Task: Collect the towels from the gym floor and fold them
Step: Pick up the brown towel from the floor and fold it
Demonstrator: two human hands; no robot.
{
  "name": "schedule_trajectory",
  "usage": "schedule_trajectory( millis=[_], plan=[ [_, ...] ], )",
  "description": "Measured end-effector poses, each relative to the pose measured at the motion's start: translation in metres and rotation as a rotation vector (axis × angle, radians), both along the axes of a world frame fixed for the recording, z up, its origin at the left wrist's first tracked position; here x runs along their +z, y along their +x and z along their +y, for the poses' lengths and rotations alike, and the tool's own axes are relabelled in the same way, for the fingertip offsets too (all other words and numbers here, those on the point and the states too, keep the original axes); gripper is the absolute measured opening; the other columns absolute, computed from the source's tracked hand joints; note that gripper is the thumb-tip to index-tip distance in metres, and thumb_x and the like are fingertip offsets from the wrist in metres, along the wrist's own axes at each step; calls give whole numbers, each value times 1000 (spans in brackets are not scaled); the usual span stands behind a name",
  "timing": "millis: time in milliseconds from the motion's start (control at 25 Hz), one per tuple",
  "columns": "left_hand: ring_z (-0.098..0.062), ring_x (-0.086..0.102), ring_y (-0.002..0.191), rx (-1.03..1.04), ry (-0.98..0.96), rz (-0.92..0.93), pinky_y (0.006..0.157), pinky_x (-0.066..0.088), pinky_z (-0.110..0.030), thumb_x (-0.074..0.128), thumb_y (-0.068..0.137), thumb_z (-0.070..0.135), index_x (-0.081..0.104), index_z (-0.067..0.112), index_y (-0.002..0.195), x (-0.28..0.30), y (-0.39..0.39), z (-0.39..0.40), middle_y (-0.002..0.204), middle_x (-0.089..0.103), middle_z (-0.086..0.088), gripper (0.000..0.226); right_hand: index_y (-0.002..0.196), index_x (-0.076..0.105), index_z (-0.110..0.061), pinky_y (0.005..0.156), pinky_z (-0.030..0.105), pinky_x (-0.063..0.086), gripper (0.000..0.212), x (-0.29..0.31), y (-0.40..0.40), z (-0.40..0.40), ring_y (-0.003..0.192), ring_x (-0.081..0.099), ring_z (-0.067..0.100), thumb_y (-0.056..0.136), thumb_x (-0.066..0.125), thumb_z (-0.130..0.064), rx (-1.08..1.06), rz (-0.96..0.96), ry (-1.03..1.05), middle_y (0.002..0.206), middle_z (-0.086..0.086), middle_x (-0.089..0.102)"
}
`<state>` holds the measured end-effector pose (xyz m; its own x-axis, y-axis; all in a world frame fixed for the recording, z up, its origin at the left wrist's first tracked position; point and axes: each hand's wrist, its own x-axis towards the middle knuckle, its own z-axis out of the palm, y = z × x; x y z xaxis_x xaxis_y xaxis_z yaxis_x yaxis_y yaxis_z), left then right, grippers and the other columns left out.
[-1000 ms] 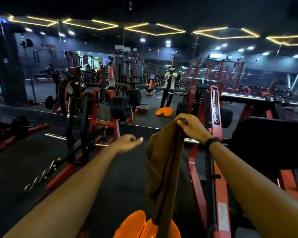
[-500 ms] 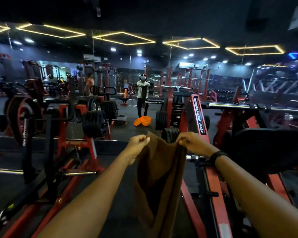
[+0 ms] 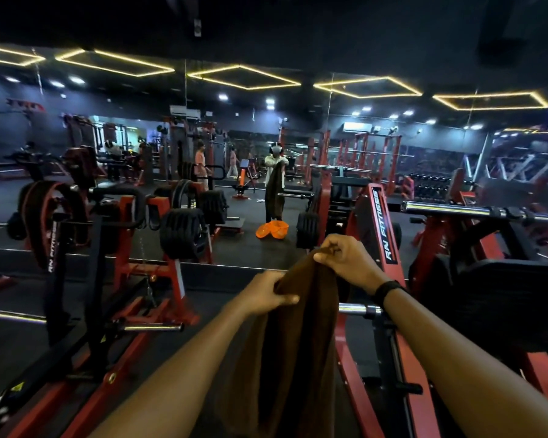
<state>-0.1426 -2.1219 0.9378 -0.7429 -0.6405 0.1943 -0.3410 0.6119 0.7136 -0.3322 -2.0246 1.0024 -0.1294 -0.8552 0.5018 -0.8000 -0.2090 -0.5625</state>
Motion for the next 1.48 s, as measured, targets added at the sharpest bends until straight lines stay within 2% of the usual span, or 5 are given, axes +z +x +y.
schedule_trajectory(
  millis=[120, 320, 680, 1120, 1480],
  plan=[
    [-15, 61, 89, 141, -27, -294, 75, 44, -27, 61, 91, 23, 65, 20, 86, -18, 20, -17, 88, 63, 3, 7, 80, 65, -8, 63, 30, 50, 12, 5, -9, -8, 70, 62, 19, 83, 72, -17, -98, -52, -173, 77, 7, 67],
    [-27, 60, 80, 548, 14, -106, 68, 40, -30, 45, 95, 15, 57, 20, 70, -8, 16, -32, 78, 58, -6, 28, 85, 61, -10, 62, 20, 47, 12, -4, -24, -9, 73, 61, 10, 85, 70, -16, -109, -93, -169, 80, 2, 66],
    [-14, 45, 58, 288, 193, 193, 56, 32, -27, 49, 98, 26, 55, 13, 73, 26, -40, -4, 63, 47, -3, 30, 93, 70, -17, 91, 34, 52, 20, -26, -15, -28, 101, 61, 15, 87, 61, -1, 239, 133, 227, 108, 1, 63],
    [-16, 55, 69, 548, 162, 350, 61, 41, -28, 57, 94, 28, 67, 4, 82, 36, -45, -13, 75, 61, -7, 29, 80, 71, -19, 76, 29, 54, 17, -35, 13, -30, 79, 64, 10, 76, 77, -34, 265, -63, 199, 83, -4, 69],
    [-28, 68, 81, 749, 438, 619, 74, 59, -46, 56, 94, 18, 57, 11, 71, 39, -42, -28, 87, 64, -15, 24, 97, 68, -3, 75, 24, 53, 25, -44, 20, -30, 88, 63, 16, 85, 69, -25, 357, 79, 682, 107, 12, 68]
  ],
)
